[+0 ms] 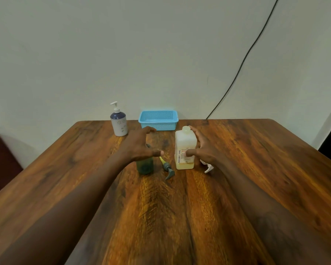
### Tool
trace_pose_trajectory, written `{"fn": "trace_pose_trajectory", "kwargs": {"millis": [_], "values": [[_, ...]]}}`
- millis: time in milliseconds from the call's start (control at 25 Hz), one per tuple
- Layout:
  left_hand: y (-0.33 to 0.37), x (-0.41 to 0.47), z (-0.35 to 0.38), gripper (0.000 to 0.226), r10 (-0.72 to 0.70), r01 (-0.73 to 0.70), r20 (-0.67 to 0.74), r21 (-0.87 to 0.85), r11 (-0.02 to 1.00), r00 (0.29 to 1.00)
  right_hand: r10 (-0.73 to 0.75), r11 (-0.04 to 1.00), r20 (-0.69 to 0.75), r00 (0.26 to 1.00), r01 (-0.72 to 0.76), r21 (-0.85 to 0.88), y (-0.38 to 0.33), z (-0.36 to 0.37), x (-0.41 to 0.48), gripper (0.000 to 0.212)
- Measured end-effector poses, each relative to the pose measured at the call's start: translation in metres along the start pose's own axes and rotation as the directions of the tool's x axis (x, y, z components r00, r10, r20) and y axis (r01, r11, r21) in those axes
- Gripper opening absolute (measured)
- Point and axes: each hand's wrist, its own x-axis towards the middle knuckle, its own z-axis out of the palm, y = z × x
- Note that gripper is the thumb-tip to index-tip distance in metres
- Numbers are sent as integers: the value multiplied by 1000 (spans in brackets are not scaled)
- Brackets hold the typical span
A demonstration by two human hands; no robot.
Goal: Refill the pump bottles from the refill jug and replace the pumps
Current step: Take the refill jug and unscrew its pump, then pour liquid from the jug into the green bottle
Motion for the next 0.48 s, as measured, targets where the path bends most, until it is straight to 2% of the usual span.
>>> {"fn": "trace_pose_trajectory", "kwargs": {"millis": [160, 240, 360, 480], "values": [[-19, -10, -2, 94, -66, 66, 1, -72, 995, 998, -18, 995, -5, 1000, 19, 95, 1, 4, 6, 84], [-29, -13, 1, 97, -113, 115, 20, -127, 985, 993, -30, 992, -27, 999, 34, 125, 4, 6, 7, 88], [-34, -15, 7, 96, -162, 167, 45, -145, 975, 986, -41, 992, -69, 997, 49, 114, 10, 9, 11, 108], [-33, -17, 10, 92, -176, 178, 27, -152, 972, 984, -75, 994, -119, 990, 84, 75, 4, 14, 10, 106]]}}
